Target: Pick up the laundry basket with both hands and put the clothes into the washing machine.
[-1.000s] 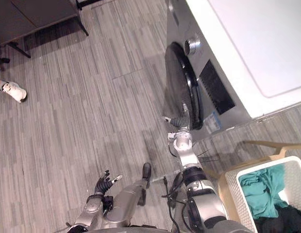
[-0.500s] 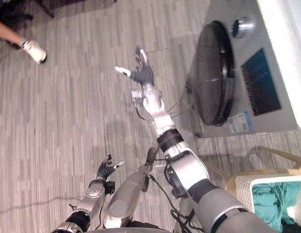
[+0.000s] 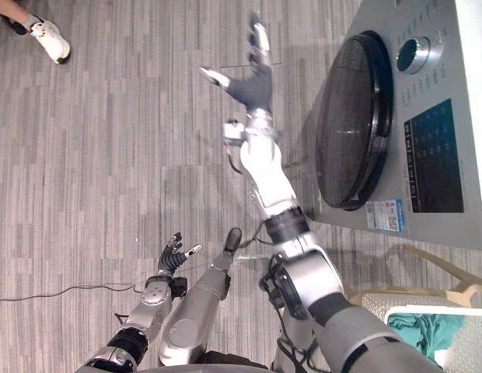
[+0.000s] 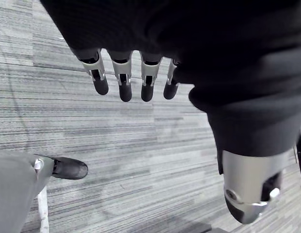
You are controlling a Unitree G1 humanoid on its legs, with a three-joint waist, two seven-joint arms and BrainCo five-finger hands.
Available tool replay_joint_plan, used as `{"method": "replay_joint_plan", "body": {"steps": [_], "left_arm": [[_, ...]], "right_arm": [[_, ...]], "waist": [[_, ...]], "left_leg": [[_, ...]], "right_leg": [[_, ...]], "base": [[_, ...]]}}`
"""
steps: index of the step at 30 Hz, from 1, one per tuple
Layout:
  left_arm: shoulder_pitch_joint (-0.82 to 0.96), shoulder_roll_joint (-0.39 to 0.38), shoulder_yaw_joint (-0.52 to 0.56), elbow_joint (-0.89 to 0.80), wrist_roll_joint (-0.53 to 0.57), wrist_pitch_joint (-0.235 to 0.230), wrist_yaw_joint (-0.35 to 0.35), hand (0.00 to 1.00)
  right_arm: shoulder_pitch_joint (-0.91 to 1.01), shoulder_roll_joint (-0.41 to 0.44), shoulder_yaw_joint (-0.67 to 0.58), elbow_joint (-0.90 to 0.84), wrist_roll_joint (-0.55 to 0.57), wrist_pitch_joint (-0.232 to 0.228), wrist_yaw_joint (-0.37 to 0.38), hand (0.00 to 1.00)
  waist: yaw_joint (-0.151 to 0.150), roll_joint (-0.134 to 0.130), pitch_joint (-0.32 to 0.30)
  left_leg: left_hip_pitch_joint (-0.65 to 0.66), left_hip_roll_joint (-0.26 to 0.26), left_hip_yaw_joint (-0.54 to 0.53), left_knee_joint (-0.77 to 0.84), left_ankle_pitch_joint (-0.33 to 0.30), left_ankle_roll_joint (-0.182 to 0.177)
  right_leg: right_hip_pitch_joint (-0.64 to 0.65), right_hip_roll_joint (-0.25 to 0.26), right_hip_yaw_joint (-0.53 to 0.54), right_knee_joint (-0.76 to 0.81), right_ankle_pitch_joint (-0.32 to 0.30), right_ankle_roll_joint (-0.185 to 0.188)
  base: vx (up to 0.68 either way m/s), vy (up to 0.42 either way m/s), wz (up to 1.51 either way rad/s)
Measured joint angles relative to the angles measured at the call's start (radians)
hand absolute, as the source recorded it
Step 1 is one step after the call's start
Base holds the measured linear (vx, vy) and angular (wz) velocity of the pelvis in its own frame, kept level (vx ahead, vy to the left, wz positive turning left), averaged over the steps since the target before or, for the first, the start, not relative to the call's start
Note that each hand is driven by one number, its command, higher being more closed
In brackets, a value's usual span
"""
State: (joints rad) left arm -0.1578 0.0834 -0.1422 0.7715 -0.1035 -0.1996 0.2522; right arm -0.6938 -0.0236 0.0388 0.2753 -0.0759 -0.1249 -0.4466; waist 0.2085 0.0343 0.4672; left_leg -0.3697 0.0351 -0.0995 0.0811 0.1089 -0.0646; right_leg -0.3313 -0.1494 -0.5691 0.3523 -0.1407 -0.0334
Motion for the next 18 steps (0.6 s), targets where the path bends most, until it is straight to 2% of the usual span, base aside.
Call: {"method": "replay_joint_plan", "body": {"steps": [2, 4, 8, 13, 18], "left_arm": [[0.008, 0.001, 0.0, 0.002, 0.002, 0.007, 0.005, 0.0], [0.016, 0.001, -0.003, 0.004, 0.007, 0.012, 0.006, 0.0], [0.036, 0.019, -0.005, 0.015, 0.029, 0.022, -0.011, 0.0], [0.059, 0.028, -0.006, 0.023, 0.037, 0.028, -0.034, 0.0], [0.063, 0.028, -0.005, 0.054, 0.04, 0.032, -0.034, 0.0]], "right_arm": [[0.146, -0.017, -0.028, -0.077, -0.032, 0.004, -0.011, 0.0], [0.233, -0.027, -0.037, -0.118, -0.035, 0.004, -0.01, 0.0], [0.389, -0.041, -0.052, -0.184, -0.032, -0.021, 0.01, 0.0], [0.425, -0.044, -0.084, -0.182, -0.044, -0.024, 0.015, 0.0], [0.434, -0.036, -0.119, -0.159, -0.096, -0.024, 0.009, 0.0]], "waist": [[-0.031, -0.006, 0.003], [-0.044, -0.01, 0.002], [-0.088, -0.041, -0.016], [-0.091, -0.06, -0.028], [-0.092, -0.063, -0.034]], "left_leg": [[0.017, 0.008, 0.02, -0.009, 0.0, 0.0], [0.036, 0.009, 0.028, -0.022, -0.001, 0.001], [0.057, 0.022, 0.043, -0.065, 0.003, -0.01], [0.063, 0.022, 0.047, -0.073, 0.012, -0.002], [0.063, 0.02, 0.048, -0.073, 0.012, -0.002]], "right_leg": [[0.011, 0.014, 0.022, -0.028, 0.019, -0.001], [0.024, 0.022, 0.035, -0.043, 0.023, 0.002], [0.03, 0.041, 0.049, -0.079, 0.031, 0.009], [0.029, 0.041, 0.052, -0.075, 0.037, 0.0], [0.03, 0.04, 0.053, -0.073, 0.037, 0.0]], "base": [[-0.07, 0.0, -0.3], [-0.07, -0.005, -0.28], [-0.03, -0.031, -0.16], [0.05, -0.039, 0.0], [0.06, -0.011, 0.02]]}}
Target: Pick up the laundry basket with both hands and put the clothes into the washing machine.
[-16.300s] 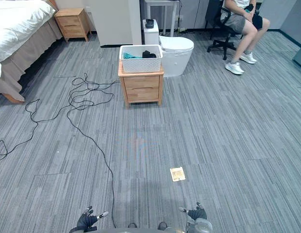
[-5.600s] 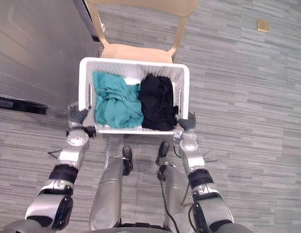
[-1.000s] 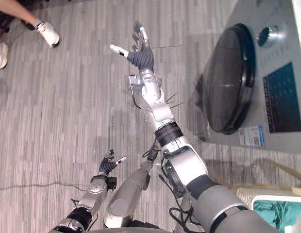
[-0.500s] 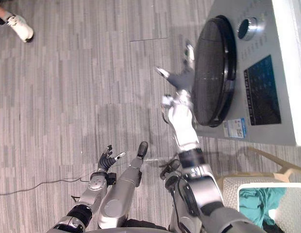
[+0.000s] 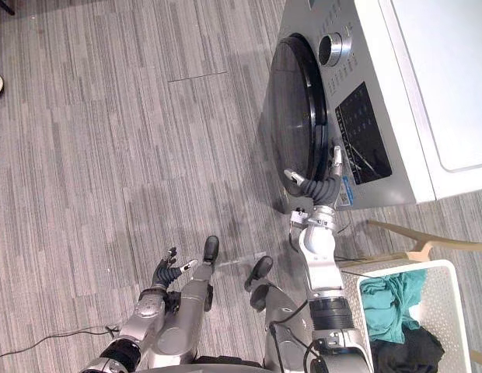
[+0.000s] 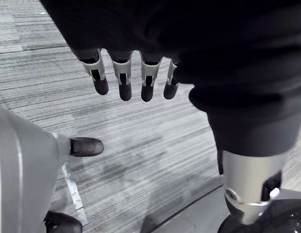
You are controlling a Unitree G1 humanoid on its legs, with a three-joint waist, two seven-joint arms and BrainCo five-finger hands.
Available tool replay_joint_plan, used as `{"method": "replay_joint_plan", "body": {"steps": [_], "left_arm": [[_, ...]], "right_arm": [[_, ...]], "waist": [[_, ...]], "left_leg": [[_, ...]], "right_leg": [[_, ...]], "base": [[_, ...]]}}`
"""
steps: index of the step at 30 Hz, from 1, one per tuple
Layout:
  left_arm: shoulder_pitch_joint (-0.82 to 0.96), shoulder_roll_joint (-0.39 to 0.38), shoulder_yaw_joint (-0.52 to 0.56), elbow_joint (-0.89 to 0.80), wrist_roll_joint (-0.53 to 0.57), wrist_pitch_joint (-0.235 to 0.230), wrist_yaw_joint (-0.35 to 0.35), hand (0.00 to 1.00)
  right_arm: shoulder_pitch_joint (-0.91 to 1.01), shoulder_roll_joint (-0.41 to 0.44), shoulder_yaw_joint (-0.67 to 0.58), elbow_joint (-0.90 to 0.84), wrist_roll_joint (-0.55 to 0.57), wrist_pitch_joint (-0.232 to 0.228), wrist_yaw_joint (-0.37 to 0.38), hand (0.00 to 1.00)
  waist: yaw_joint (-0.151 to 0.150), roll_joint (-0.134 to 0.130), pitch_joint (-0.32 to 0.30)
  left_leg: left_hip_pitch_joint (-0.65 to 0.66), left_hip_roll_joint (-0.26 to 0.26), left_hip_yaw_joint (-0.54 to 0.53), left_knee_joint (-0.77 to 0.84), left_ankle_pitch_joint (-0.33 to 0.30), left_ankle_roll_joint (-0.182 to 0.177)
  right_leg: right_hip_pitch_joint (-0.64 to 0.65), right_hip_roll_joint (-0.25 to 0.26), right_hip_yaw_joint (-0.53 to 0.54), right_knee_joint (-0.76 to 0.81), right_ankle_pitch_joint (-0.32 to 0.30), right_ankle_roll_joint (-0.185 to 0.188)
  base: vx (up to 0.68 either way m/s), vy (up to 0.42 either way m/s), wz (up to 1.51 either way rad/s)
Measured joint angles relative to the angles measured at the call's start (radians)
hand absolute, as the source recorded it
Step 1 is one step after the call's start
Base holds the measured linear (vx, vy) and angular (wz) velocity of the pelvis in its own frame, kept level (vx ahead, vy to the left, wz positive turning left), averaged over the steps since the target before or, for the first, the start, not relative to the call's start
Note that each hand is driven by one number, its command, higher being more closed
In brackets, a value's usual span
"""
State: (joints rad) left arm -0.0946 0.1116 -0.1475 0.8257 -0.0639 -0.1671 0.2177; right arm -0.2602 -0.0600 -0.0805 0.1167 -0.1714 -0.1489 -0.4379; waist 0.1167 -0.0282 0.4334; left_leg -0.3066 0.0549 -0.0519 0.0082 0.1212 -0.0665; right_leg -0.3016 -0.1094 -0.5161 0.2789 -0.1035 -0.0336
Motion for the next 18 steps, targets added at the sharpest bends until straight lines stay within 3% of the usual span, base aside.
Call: {"method": "replay_joint_plan", "body": {"steps": [6, 11, 18], "left_arm": [[0.005, 0.01, 0.001, 0.012, 0.02, 0.005, 0.0, 0.0], [0.006, 0.016, 0.001, 0.011, 0.018, 0.001, 0.001, 0.0], [-0.008, 0.013, 0.001, 0.014, 0.005, -0.014, 0.001, 0.0]], "right_arm": [[-0.088, 0.012, -0.048, 0.274, 0.047, 0.007, -0.016, 0.0], [-0.325, -0.033, -0.065, 0.492, 0.204, 0.012, -0.015, 0.0], [-0.519, -0.103, -0.006, 0.591, 0.35, 0.004, 0.041, 0.0]], "waist": [[0.005, -0.002, -0.002], [0.009, 0.002, 0.0], [0.041, 0.02, 0.01]], "left_leg": [[-0.001, -0.001, 0.004, 0.0, 0.0, 0.0], [-0.036, -0.004, 0.013, -0.009, 0.012, 0.001], [-0.059, -0.007, 0.0, -0.01, 0.024, 0.003]], "right_leg": [[-0.009, -0.001, 0.013, 0.001, 0.0, 0.0], [-0.06, -0.009, 0.024, 0.021, 0.002, -0.002], [-0.086, -0.014, 0.019, 0.037, 0.005, -0.005]], "base": [[-0.02, 0.006, -0.04], [-0.08, 0.002, -0.05], [-0.01, -0.021, 0.03]]}}
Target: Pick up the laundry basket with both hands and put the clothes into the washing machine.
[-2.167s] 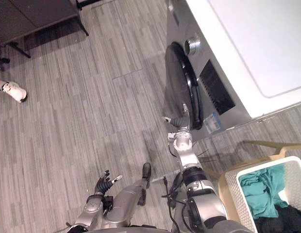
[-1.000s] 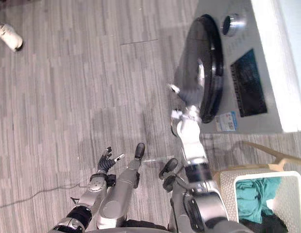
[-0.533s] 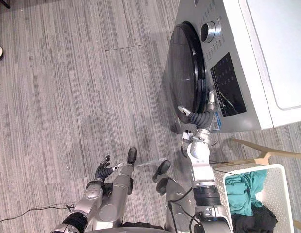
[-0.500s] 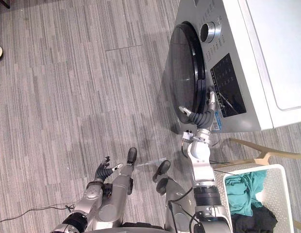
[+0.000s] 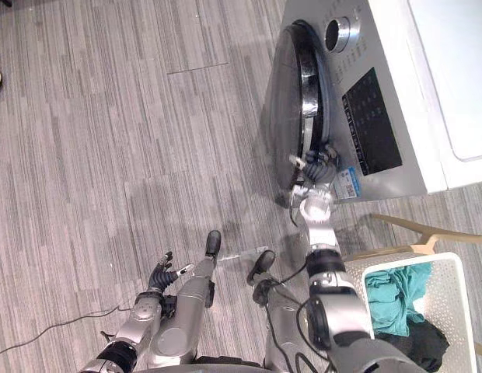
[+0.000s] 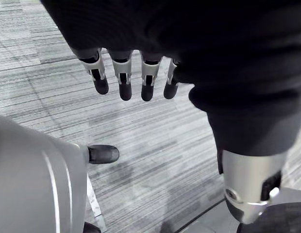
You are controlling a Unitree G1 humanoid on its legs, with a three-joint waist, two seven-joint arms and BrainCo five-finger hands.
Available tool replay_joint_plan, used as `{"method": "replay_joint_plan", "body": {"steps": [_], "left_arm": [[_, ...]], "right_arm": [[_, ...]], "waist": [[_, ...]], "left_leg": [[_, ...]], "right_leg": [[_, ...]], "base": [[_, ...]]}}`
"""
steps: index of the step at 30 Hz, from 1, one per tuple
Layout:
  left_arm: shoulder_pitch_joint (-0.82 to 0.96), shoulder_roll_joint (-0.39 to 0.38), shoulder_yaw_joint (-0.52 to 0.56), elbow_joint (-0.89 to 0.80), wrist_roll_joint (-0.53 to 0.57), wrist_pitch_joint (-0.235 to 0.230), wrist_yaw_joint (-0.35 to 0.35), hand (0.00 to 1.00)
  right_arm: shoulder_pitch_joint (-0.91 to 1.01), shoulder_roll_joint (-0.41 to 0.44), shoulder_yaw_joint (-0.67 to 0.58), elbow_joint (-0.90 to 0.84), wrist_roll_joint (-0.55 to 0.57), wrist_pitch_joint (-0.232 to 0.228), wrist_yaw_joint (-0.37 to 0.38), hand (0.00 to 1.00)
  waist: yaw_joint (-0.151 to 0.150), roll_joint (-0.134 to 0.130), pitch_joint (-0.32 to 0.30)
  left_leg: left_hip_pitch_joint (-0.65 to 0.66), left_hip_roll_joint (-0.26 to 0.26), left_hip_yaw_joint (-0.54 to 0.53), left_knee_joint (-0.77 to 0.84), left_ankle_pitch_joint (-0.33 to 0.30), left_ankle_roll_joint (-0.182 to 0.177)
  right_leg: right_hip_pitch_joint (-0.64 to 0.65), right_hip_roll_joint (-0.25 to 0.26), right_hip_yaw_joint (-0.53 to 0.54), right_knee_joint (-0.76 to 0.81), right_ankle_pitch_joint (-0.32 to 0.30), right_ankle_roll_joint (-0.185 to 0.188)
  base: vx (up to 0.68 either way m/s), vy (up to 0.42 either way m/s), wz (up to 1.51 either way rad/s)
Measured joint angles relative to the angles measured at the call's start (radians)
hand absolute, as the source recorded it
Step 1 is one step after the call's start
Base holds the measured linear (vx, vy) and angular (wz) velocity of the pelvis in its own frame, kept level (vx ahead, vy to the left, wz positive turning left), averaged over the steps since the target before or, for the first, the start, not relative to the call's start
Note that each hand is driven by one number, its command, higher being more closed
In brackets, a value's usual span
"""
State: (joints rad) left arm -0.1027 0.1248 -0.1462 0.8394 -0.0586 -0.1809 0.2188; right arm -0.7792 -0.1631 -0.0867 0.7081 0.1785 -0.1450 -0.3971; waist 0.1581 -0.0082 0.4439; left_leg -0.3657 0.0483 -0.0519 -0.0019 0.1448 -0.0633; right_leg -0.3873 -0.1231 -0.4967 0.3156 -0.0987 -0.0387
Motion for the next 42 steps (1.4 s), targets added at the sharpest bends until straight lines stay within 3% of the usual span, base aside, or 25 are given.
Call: {"method": "replay_joint_plan", "body": {"steps": [3, 9, 12, 14, 16, 19, 22, 25, 32, 36, 41, 42], "left_arm": [[-0.036, -0.006, -0.001, 0.035, -0.012, -0.001, 0.0, 0.0], [-0.059, -0.007, -0.016, 0.047, -0.009, 0.0, 0.003, 0.0], [-0.104, -0.008, -0.051, 0.047, -0.007, 0.001, 0.005, 0.0], [-0.116, -0.011, -0.059, -0.022, -0.006, -0.002, 0.008, 0.0], [-0.114, -0.012, -0.056, -0.072, -0.009, -0.012, 0.016, 0.0], [-0.106, -0.026, -0.04, -0.085, -0.016, -0.02, 0.023, 0.0], [-0.119, -0.046, -0.039, -0.093, -0.028, -0.02, 0.021, 0.0], [-0.161, -0.06, -0.04, -0.097, -0.029, -0.019, 0.022, 0.0], [-0.308, -0.042, -0.041, -0.106, -0.015, -0.018, 0.049, 0.0], [-0.461, 0.049, -0.01, -0.093, -0.006, -0.018, 0.077, 0.0], [-0.712, 0.334, 0.035, 0.058, 0.025, -0.001, 0.117, 0.0], [-0.732, 0.36, 0.035, 0.075, 0.029, 0.001, 0.116, 0.0]], "right_arm": [[-0.058, 0.007, 0.14, 0.018, 0.011, 0.0, 0.022, 0.0], [-0.128, 0.091, 0.293, 0.02, 0.013, 0.002, 0.032, 0.0], [-0.267, 0.177, 0.291, 0.057, 0.048, 0.018, 0.039, 0.0], [-0.399, 0.214, 0.288, 0.038, 0.048, 0.005, 0.084, 0.0], [-0.467, 0.216, 0.284, -0.052, 0.048, -0.013, 0.099, 0.0], [-0.481, 0.226, 0.294, -0.197, 0.06, -0.051, 0.099, 0.0], [-0.374, 0.199, 0.316, -0.304, 0.089, -0.06, 0.099, 0.0], [-0.174, 0.151, 0.34, -0.328, 0.144, -0.071, 0.12, 0.0], [0.266, 0.056, 0.41, -0.333, 0.1, -0.063, 0.194, 0.0], [0.407, 0.001, 0.417, -0.362, 0.008, -0.063, 0.252, 0.0], [0.537, -0.026, 0.367, -0.385, 0.019, -0.069, 0.336, 0.0], [0.546, -0.026, 0.359, -0.385, 0.023, -0.072, 0.341, 0.0]], "waist": [[0.018, 0.013, 0.007], [0.029, 0.019, 0.01], [0.081, 0.046, 0.015], [0.13, 0.074, 0.012], [0.161, 0.078, 0.012], [0.167, 0.078, 0.012], [0.148, 0.076, 0.013], [0.116, 0.071, 0.016], [0.004, 0.036, 0.036], [-0.045, -0.002, 0.042], [-0.122, -0.068, 0.052], [-0.13, -0.073, 0.05]], "left_leg": [[-0.004, 0.002, -0.005, 0.002, 0.003, -0.002], [-0.011, 0.009, -0.031, 0.008, 0.001, -0.004], [-0.02, 0.016, -0.077, 0.019, -0.003, -0.024], [-0.03, 0.014, -0.14, 0.019, -0.006, -0.048], [-0.039, 0.003, -0.174, 0.022, 0.001, -0.056], [-0.045, -0.018, -0.2, 0.036, 0.0, -0.056], [-0.05, -0.02, -0.178, 0.049, 0.0, -0.055], [-0.064, -0.003, -0.127, 0.089, -0.019, -0.039], [-0.063, 0.063, 0.021, 0.167, -0.087, -0.021], [-0.077, 0.088, 0.081, 0.18, -0.097, -0.023], [-0.119, 0.109, 0.149, 0.195, -0.097, -0.02], [-0.124, 0.109, 0.157, 0.197, -0.098, -0.019]], "right_leg": [[0.0, 0.003, -0.008, -0.001, 0.0, 0.0], [0.008, 0.013, -0.028, -0.008, -0.004, -0.005], [0.024, 0.017, -0.075, -0.002, -0.029, -0.017], [0.036, 0.007, -0.139, 0.03, -0.081, -0.018], [0.035, -0.019, -0.183, 0.085, -0.128, -0.017], [0.037, -0.055, -0.215, 0.146, -0.169, -0.006], [0.032, -0.055, -0.198, 0.141, -0.167, -0.008], [0.015, -0.027, -0.143, 0.109, -0.125, -0.018], [0.011, 0.069, 0.019, -0.019, -0.009, -0.018], [-0.019, 0.099, 0.083, -0.061, 0.026, -0.011], [-0.067, 0.128, 0.148, -0.111, 0.099, -0.022], [-0.075, 0.129, 0.155, -0.115, 0.103, -0.017]], "base": [[0.03, -0.05, 0.01], [0.02, -0.05, 0.05], [-0.01, -0.093, 0.43], [0.03, -0.154, 0.84], [0.08, -0.159, 0.9], [0.09, -0.114, 0.54], [0.05, -0.046, -0.12], [-0.03, -0.007, -0.58], [-0.1, 0.031, -0.82], [-0.13, 0.02, -0.56], [-0.06, 0.014, -0.42], [-0.01, 0.038, -0.38]]}}
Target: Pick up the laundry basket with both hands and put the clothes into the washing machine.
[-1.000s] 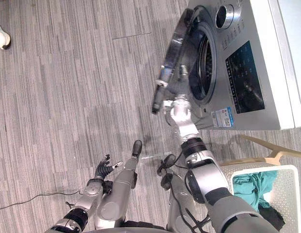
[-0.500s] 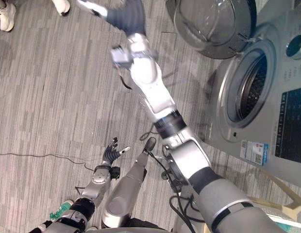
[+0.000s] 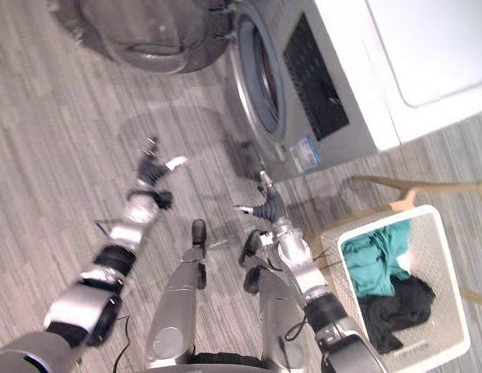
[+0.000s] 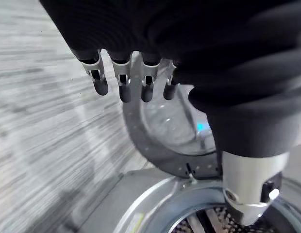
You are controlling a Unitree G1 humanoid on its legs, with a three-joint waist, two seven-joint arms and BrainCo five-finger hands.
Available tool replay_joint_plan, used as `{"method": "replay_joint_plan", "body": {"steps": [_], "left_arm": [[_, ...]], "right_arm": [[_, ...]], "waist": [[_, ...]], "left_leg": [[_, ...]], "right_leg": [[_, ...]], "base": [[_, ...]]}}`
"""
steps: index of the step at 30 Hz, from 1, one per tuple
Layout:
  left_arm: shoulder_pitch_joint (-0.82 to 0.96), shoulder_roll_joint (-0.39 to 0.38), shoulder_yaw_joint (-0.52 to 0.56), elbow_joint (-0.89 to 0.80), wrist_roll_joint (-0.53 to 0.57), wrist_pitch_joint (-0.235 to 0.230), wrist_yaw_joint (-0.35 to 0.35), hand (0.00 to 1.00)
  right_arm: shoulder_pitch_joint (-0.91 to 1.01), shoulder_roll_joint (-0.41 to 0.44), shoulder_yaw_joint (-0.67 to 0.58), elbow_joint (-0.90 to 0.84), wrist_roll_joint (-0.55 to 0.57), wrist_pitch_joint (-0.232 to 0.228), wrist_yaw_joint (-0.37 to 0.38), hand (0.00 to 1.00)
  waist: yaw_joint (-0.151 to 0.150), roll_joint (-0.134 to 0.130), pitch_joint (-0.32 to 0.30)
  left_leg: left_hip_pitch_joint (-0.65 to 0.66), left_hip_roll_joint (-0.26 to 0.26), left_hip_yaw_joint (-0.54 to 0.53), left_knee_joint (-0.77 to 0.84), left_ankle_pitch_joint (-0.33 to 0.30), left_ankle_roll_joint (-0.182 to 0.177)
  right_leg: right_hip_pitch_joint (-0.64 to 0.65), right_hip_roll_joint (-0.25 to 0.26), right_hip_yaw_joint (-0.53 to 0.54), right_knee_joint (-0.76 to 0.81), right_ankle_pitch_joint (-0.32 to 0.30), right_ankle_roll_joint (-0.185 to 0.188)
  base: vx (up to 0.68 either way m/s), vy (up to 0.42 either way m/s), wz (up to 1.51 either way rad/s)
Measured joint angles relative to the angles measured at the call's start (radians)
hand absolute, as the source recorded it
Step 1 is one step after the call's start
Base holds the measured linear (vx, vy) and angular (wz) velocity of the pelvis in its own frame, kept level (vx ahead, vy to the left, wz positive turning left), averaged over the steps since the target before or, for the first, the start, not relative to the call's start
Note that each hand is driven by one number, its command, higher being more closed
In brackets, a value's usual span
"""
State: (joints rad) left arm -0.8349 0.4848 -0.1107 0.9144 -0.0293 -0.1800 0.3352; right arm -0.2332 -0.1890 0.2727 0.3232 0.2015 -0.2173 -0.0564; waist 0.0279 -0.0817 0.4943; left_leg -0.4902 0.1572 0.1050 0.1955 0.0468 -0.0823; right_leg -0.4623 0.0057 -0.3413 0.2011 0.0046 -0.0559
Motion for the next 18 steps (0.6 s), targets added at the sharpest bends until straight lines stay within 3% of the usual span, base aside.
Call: {"method": "replay_joint_plan", "body": {"steps": [4, 7, 12, 18], "left_arm": [[-0.113, 0.116, 0.015, 0.121, 0.003, 0.009, -0.001, 0.0], [-0.124, 0.127, 0.105, 0.155, 0.003, 0.038, 0.002, 0.0], [-0.123, 0.108, 0.205, 0.122, 0.003, 0.068, -0.008, 0.0], [-0.119, 0.106, 0.312, 0.025, 0.002, 0.087, -0.004, 0.0]], "right_arm": [[0.016, 0.0, -0.018, -0.006, 0.021, -0.017, 0.015, 0.0], [0.065, 0.04, -0.053, -0.076, 0.062, -0.03, 0.014, 0.0], [0.176, 0.067, -0.113, -0.27, 0.122, -0.05, 0.012, 0.0], [0.268, 0.076, -0.204, -0.406, 0.142, -0.059, 0.01, 0.0]], "waist": [[-0.05, -0.029, 0.003], [-0.066, -0.037, 0.007], [-0.065, -0.047, 0.011], [-0.041, -0.049, 0.013]], "left_leg": [[-0.038, 0.009, 0.043, 0.037, -0.016, 0.024], [-0.068, 0.018, 0.072, 0.074, -0.036, 0.036], [-0.152, 0.06, 0.107, 0.177, -0.088, 0.046], [-0.179, 0.086, 0.108, 0.226, -0.113, 0.045]], "right_leg": [[-0.027, 0.008, 0.049, -0.039, 0.052, 0.01], [-0.041, 0.014, 0.076, -0.069, 0.081, 0.021], [-0.08, 0.031, 0.089, -0.101, 0.101, 0.041], [-0.085, 0.037, 0.062, -0.097, 0.107, 0.039]], "base": [[0.01, 0.072, -0.35], [0.02, 0.064, -0.3], [0.0, 0.038, -0.31], [0.05, 0.007, -0.07]]}}
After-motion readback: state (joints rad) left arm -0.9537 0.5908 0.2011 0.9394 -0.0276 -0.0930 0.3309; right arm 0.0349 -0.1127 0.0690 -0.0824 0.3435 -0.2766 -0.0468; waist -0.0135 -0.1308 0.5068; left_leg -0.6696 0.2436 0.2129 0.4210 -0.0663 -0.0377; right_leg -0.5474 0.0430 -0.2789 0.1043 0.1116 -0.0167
